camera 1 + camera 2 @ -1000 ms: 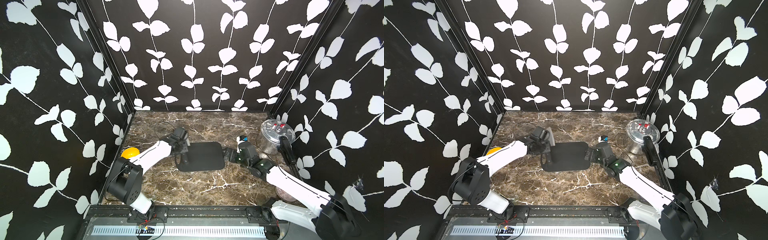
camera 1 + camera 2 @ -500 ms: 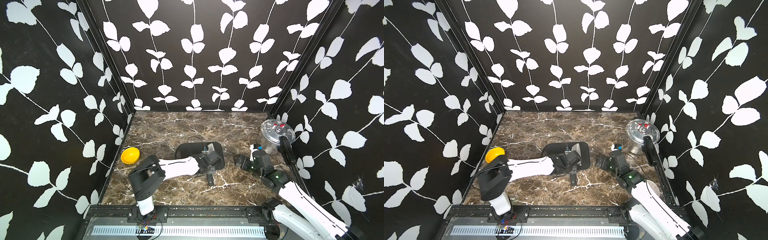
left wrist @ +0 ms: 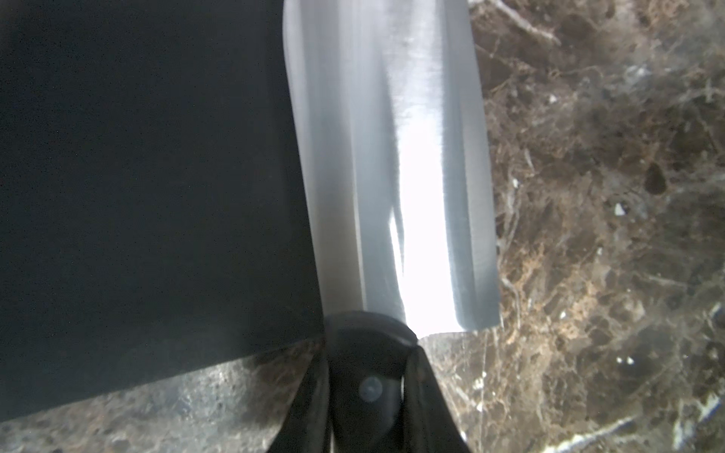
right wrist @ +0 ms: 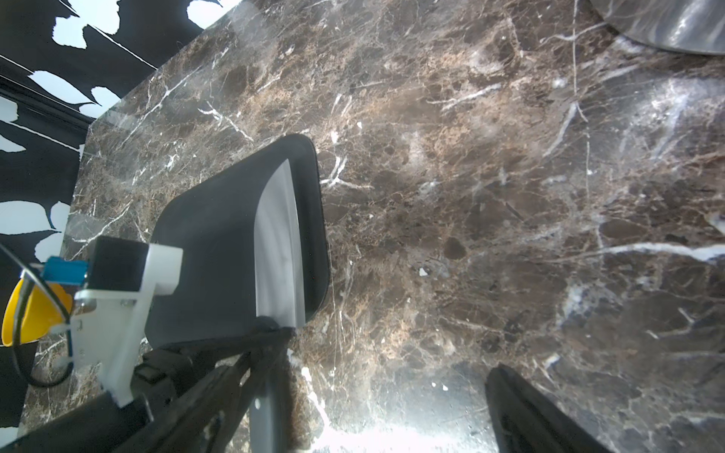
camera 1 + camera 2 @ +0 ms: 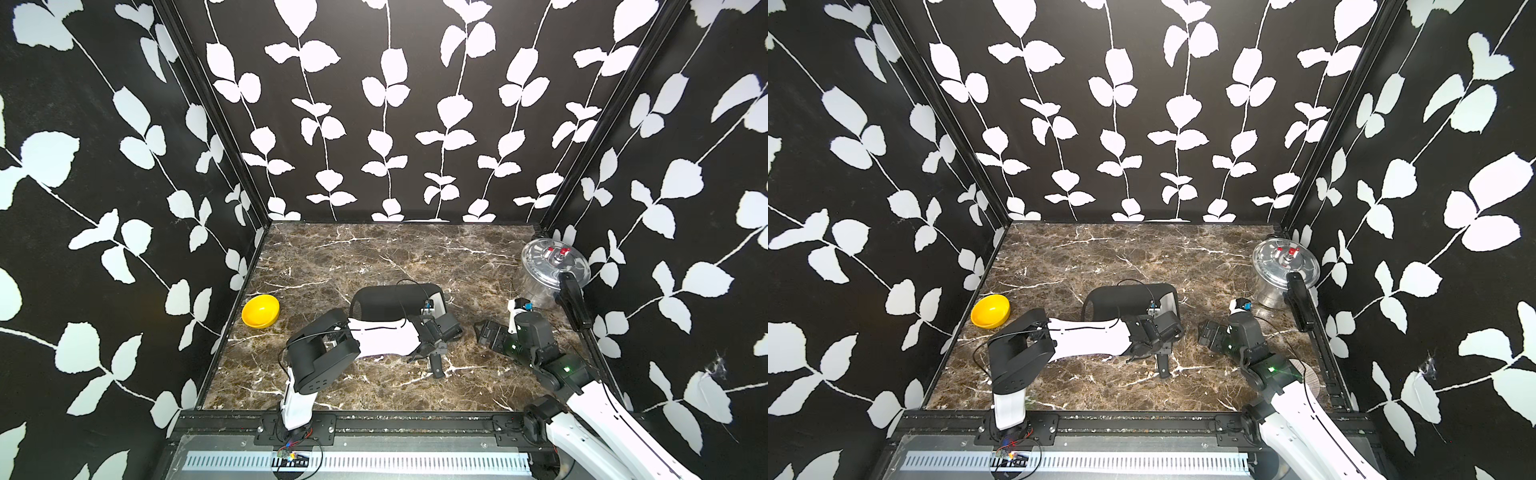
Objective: Align the knife with the edge of the cutting board
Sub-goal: Place the knife at the edge of the cutting board.
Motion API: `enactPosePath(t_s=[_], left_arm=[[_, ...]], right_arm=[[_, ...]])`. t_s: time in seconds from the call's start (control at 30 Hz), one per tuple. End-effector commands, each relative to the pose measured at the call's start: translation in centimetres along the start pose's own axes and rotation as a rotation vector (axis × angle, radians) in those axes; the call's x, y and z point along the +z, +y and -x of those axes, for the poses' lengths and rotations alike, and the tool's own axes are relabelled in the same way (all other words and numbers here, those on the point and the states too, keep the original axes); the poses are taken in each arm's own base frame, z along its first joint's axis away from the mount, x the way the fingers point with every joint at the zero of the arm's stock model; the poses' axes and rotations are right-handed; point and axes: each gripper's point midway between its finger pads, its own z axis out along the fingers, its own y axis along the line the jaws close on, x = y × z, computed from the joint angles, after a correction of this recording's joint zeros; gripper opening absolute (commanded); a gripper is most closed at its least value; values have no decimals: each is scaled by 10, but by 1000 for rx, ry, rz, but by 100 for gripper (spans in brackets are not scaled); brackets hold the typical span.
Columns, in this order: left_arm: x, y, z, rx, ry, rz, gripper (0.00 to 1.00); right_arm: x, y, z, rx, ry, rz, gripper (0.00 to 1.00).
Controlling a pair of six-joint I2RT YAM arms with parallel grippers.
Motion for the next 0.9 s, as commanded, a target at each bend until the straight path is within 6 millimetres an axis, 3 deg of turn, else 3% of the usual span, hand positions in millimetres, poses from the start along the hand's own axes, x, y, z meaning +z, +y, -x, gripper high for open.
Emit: enactPosePath(t_s=[0.0, 0.87], left_arm=[[-5, -5, 13, 0, -42, 15, 11], [12, 0, 8, 59, 18, 93, 12]], right_arm=[[-1, -4, -2, -6, -9, -1, 99], [-1, -8, -8, -3, -1, -4, 100]])
